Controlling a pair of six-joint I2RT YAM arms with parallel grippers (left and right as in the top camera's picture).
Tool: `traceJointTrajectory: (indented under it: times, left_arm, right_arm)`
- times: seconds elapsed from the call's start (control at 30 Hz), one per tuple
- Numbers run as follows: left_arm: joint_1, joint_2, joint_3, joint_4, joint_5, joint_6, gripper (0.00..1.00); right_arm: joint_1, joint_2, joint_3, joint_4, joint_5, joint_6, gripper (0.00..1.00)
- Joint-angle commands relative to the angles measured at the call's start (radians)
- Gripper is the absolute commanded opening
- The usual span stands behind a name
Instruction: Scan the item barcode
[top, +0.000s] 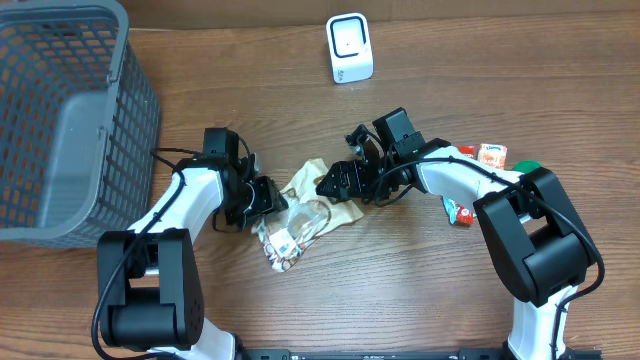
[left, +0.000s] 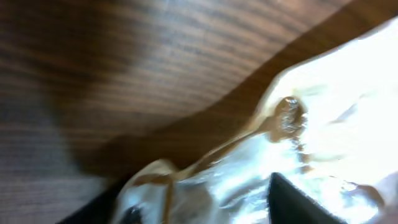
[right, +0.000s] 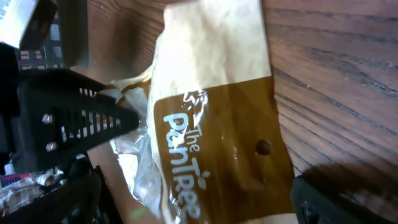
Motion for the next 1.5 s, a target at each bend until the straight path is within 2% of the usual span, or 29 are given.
traceJointTrajectory:
  times: [0.0, 0.1, 0.3, 0.4, 0.6, 0.77, 0.9, 1.0, 1.13, 1.27, 1.37, 1.47]
  left_arm:
    - [0.001, 0.010, -0.010, -0.011, -0.008, 0.000, 0.72]
    - [0.005, 0.010, -0.004, -0.012, -0.007, 0.000, 0.87]
    - [0.015, 0.010, 0.159, -0.098, -0.041, 0.002, 0.98]
    - [0.015, 0.010, 0.283, -0.179, -0.079, -0.003, 1.00]
    - [0.015, 0.010, 0.454, -0.421, -0.338, -0.189, 1.00]
    - [0.005, 0.010, 0.364, -0.525, -0.330, -0.210, 1.00]
    - [0.005, 0.010, 0.237, -0.466, -0.249, -0.209, 1.00]
    - [0.005, 0.010, 0.140, -0.365, -0.195, -0.206, 1.00]
    - [0.005, 0.011, 0.042, -0.240, -0.174, -0.207, 0.96]
    - [0.005, 0.011, -0.016, -0.133, -0.158, -0.206, 0.83]
    - [0.005, 0.011, -0.035, -0.085, -0.109, -0.206, 0.69]
    - [0.005, 0.010, -0.033, -0.073, -0.080, -0.188, 0.49]
  right_arm:
    - [0.012, 0.038, -0.047, -0.020, 0.066, 0.019, 0.99]
    - [0.012, 0.038, -0.047, -0.020, 0.066, 0.019, 0.99]
    - [0.012, 0.038, -0.047, -0.020, 0.071, 0.019, 0.99]
    - [0.012, 0.038, -0.047, -0.021, 0.077, 0.019, 0.99]
    - [0.012, 0.038, -0.047, -0.025, 0.077, 0.019, 0.99]
    - [0.012, 0.038, -0.047, -0.032, 0.102, 0.019, 0.99]
    - [0.012, 0.038, -0.047, -0.032, 0.108, 0.018, 0.99]
    - [0.012, 0.038, -0.047, -0.032, 0.108, 0.018, 0.99]
    - [0.012, 0.038, -0.047, -0.036, 0.115, 0.018, 0.99]
    - [0.012, 0.038, -0.047, -0.035, 0.115, 0.018, 0.99]
    - [0.012, 0.038, -0.047, -0.037, 0.114, 0.019, 0.99]
    - [0.012, 0.035, -0.046, -0.046, 0.114, 0.018, 0.99]
